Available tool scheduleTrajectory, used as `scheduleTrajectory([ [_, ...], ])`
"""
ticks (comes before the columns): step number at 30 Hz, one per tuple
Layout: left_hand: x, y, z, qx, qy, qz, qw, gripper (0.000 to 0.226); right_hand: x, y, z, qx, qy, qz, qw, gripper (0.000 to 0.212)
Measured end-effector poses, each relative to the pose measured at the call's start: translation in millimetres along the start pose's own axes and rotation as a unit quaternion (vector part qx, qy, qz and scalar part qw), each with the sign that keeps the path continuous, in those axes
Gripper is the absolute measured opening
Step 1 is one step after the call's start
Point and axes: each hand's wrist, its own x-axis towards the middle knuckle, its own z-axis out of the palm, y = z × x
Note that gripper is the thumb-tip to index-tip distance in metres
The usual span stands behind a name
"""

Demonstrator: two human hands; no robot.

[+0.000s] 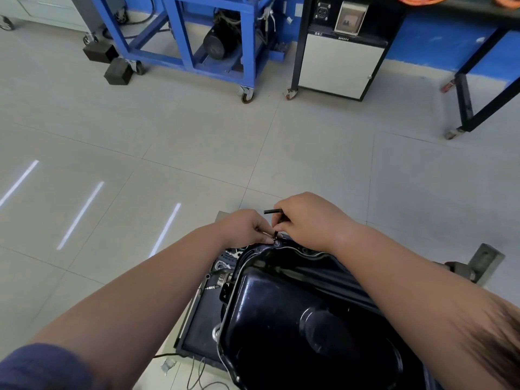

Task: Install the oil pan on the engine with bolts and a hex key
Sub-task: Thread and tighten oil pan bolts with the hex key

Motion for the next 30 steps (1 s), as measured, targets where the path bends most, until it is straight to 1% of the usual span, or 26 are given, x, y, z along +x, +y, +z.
scheduleTrajectory([
  [6, 0, -3, 9, -0.003, 0.006, 0.014, 1.0, 0.009, -5, 2, 4, 0.005, -0.009, 0.007, 1.0, 0.008],
  [11, 0, -2, 11, -0.006, 0.012, 0.012, 1.0, 0.01, -9, 2, 6, 0.005, 0.01, 0.011, 1.0, 0.011],
  [14, -1, -1, 12, 0.0, 0.014, 0.014, 1.0, 0.035, -13, 2, 10, 0.02, 0.026, 0.019, 0.999, 0.012],
  [16, -2, -2, 13, -0.001, 0.025, 0.014, 1.0, 0.042, -14, 2, 13, 0.026, 0.036, 0.02, 0.999, 0.014],
  [20, -3, -3, 16, -0.004, 0.03, 0.01, 0.999, 0.038, -18, 0, 20, 0.026, 0.066, 0.01, 0.997, 0.021],
  [24, -4, -5, 18, -0.03, 0.041, 0.016, 0.999, 0.036, -20, 1, 25, 0.052, 0.085, 0.014, 0.995, 0.02],
  [26, -5, -4, 20, -0.028, 0.052, 0.03, 0.998, 0.027, -21, 1, 26, 0.102, 0.088, 0.021, 0.991, 0.011],
  [28, -6, -5, 23, -0.026, 0.06, 0.042, 0.997, 0.012, -22, 1, 27, 0.146, 0.074, 0.027, 0.986, 0.016],
  [30, -6, -8, 26, -0.041, 0.064, 0.049, 0.996, 0.011, -23, 2, 28, 0.155, 0.064, 0.034, 0.985, 0.019],
])
